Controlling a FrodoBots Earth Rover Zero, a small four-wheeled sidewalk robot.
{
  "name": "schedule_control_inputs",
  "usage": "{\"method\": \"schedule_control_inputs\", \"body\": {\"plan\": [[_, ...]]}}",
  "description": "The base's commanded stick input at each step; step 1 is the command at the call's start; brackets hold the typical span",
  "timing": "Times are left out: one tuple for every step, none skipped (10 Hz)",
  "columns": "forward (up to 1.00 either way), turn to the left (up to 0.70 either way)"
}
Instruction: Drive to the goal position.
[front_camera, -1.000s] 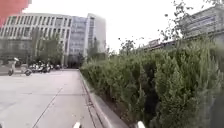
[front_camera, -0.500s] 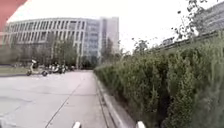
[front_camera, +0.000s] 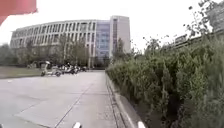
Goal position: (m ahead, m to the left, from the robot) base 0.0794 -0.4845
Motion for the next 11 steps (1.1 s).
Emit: {"method": "schedule_control_inputs", "body": {"plan": [[0.0,0.0],[0.0,0.0],[0.0,0.0],[0.0,0.0],[0.0,0.0],[0.0,-0.03],[0.0,-0.14],[0.0,-0.3],[0.0,-0.45],[0.0,-0.45],[0.0,-0.45]]}}
